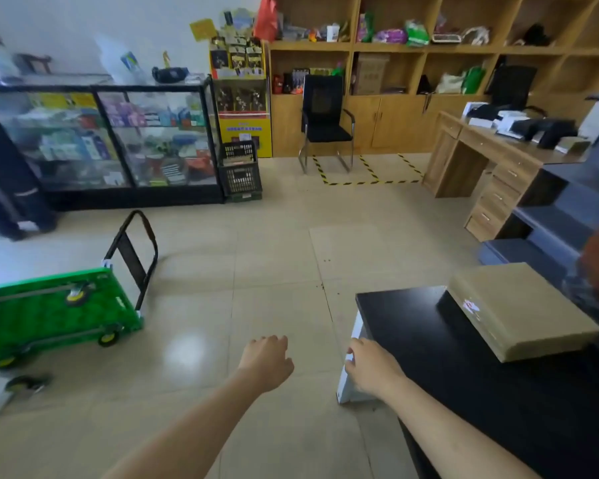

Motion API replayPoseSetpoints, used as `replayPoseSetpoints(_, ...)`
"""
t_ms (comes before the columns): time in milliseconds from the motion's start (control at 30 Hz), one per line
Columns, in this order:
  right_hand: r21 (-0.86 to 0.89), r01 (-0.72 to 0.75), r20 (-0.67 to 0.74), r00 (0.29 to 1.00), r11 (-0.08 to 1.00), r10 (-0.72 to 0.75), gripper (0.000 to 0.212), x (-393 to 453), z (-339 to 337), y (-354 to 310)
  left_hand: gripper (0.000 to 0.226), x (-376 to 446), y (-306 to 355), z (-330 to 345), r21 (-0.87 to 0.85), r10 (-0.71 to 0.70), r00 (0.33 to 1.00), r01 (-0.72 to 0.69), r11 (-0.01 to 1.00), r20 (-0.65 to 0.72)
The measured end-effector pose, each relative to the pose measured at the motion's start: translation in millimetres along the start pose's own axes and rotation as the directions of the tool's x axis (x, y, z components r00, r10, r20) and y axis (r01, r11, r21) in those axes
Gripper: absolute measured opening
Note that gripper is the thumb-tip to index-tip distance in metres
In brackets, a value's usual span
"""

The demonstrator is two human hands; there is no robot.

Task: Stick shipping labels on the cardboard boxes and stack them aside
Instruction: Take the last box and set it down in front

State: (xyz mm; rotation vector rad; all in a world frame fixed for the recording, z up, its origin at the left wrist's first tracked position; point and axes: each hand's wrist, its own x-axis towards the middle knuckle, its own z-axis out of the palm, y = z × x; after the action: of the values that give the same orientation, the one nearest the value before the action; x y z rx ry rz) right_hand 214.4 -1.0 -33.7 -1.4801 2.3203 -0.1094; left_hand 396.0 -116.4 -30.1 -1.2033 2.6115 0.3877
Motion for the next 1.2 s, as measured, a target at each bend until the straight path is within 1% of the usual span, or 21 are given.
replayPoseSetpoints(133,0.041,-0.028,-0.023,0.999,0.999,0.029,0.027,58,-26,10,0.041,59,-2,-27,-0.028,0.031,0.999,-0.032,0.999,-0.026)
replayPoseSetpoints(300,0.031,-0.040,-0.015,0.999,0.999,0.040,0.027,117,-38,21,0.041,134,-6,-46,-0.019,0.078,0.997,-0.078,0.997,0.009)
replayPoseSetpoints(433,0.102,-0.167,-0.072,0.982,0.981,0.175,0.023,159,-51,43,0.041,213,7,-63,0.052,0.190,0.981,-0.193,0.980,0.048)
replayPoseSetpoints(533,0.220,-0.324,-0.108,0.929,0.920,0.353,0.027,170,-61,72,0.037,276,45,-81,0.126,0.342,0.937,-0.348,0.929,0.067)
replayPoseSetpoints(633,0.337,-0.481,-0.127,0.828,0.809,0.546,0.027,165,-66,103,0.038,322,98,-92,0.170,0.519,0.849,-0.527,0.832,0.093)
replayPoseSetpoints(733,0.465,-0.616,-0.110,0.673,0.637,0.731,0.026,146,-61,127,0.039,342,157,-86,0.178,0.652,0.744,-0.668,0.722,0.147)
replayPoseSetpoints(867,0.587,-0.704,-0.052,0.460,0.399,0.886,0.024,112,-50,152,0.037,339,229,-64,0.169,0.784,0.577,-0.817,0.551,0.229)
replayPoseSetpoints(933,0.639,-0.715,-0.015,0.358,0.284,0.934,0.021,96,-47,166,0.035,337,259,-53,0.150,0.820,0.517,-0.856,0.494,0.247)
replayPoseSetpoints(1000,0.689,-0.700,0.009,0.268,0.188,0.963,0.018,84,-45,180,0.033,336,286,-44,0.115,0.844,0.476,-0.879,0.462,0.248)
replayPoseSetpoints(1067,0.730,-0.673,0.023,0.198,0.119,0.980,0.016,76,-44,196,0.033,337,311,-38,0.098,0.859,0.453,-0.891,0.442,0.240)
replayPoseSetpoints(1200,0.792,-0.609,0.053,0.133,0.039,0.990,0.016,69,-44,230,0.030,348,353,-34,0.084,0.862,0.467,-0.884,0.460,0.196)
